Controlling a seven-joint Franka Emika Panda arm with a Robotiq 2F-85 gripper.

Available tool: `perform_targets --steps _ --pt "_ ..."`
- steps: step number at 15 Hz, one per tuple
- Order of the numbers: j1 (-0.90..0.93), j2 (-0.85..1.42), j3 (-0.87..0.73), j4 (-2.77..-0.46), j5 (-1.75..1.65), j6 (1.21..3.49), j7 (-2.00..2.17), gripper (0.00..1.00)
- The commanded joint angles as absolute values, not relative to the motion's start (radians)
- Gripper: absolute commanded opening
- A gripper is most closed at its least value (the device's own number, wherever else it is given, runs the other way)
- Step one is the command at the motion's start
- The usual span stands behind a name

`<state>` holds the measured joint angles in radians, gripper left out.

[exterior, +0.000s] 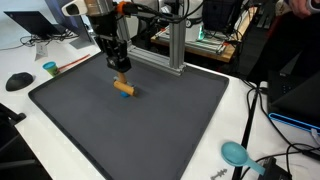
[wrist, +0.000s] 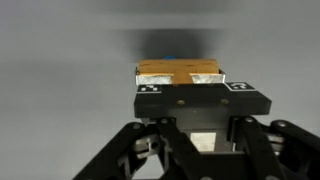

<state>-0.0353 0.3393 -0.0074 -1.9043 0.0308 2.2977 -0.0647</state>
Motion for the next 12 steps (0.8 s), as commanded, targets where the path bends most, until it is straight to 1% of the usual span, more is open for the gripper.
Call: perform_targets --steps 1,12 --pt "-0.044 0.400 -0.006 -1.872 0.042 2.322 -0.077 0.22" --pt "-0.048 0.440 0.003 -1.829 0.053 2.215 -0.095 0.22"
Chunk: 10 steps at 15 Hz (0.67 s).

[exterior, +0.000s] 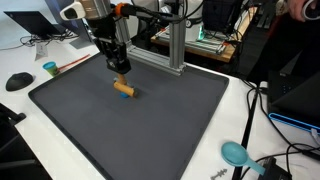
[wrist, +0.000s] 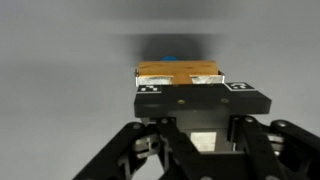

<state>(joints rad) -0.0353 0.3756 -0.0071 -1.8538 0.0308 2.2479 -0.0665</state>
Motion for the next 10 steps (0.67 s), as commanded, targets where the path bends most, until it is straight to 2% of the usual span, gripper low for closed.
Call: perform_targets --steps 1,10 --pt "-0.048 0.444 0.003 -1.827 0.053 2.216 -0.097 0.22" --pt "-0.044 0.445 0.000 -1.826 0.053 2.310 -0.076 0.22"
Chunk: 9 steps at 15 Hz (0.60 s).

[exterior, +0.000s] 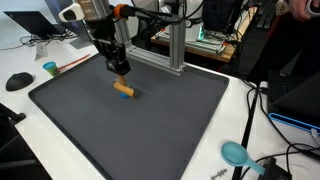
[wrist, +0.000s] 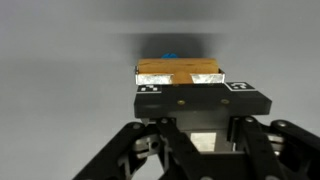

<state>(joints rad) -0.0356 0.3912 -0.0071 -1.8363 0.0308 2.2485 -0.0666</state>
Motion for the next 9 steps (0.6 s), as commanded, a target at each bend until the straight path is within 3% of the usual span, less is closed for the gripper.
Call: perform_targets --steps 1,9 --pt "-0.044 0.449 0.000 -1.823 0.050 2.295 -0.076 0.22" --pt "-0.045 0.465 0.009 -1.817 0.053 2.212 -0.104 0.22"
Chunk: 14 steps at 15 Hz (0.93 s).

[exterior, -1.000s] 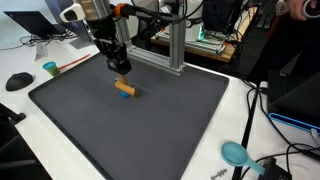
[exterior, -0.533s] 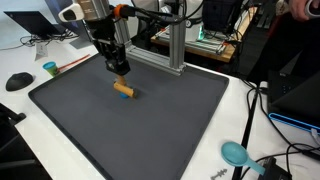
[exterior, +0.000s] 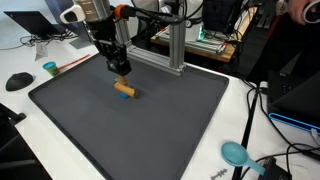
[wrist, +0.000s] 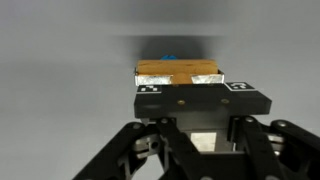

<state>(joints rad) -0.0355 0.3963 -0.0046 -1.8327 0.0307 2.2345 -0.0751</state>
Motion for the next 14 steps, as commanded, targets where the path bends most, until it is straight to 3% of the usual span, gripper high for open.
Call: perform_targets --steps 1,14 --pt "-0.044 0.468 0.008 -1.810 0.051 2.193 -0.102 0.22" --pt "-0.040 0.482 0.004 -1.796 0.054 2.322 -0.072 0.22"
